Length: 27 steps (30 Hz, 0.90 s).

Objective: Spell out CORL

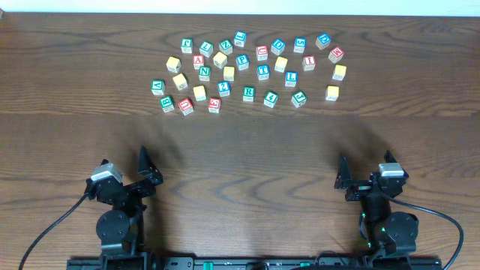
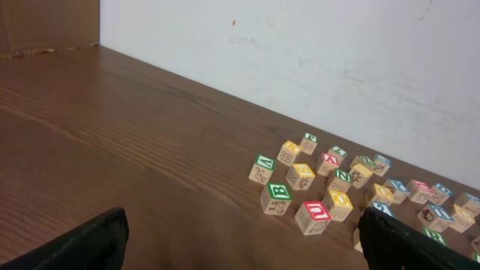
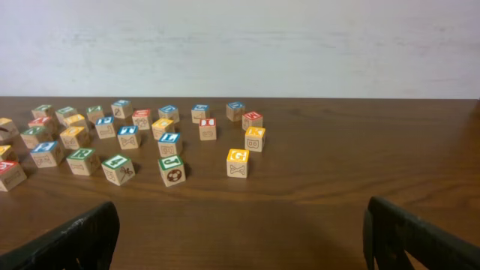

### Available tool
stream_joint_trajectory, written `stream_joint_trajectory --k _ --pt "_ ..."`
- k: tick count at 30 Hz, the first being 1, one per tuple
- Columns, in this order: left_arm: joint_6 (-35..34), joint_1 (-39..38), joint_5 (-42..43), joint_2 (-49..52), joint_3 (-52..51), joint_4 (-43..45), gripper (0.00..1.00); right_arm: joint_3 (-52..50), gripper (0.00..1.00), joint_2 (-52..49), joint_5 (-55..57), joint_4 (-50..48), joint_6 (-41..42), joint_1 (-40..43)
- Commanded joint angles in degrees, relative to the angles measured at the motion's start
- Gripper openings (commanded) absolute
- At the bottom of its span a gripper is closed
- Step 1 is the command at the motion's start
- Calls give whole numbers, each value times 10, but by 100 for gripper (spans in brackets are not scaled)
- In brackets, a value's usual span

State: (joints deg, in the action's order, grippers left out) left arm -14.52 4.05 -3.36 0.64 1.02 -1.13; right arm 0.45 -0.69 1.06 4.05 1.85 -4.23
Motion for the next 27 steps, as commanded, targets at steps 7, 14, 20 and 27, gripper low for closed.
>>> stream_joint_trajectory --k 7,14,20,27 --pt "10 -2 -13 0 -8 -27 96 -1 99 0 -1 2 -8 -4" --pt "12 -2 -20 0 -8 -26 96 -1 99 0 -1 2 -8 -4" --pt "12 -2 -20 0 -8 -26 97 -1 99 -1 -1 2 -8 -4" --pt "12 -2 -18 0 -8 -25 96 -1 99 -1 -1 0 -8 -3"
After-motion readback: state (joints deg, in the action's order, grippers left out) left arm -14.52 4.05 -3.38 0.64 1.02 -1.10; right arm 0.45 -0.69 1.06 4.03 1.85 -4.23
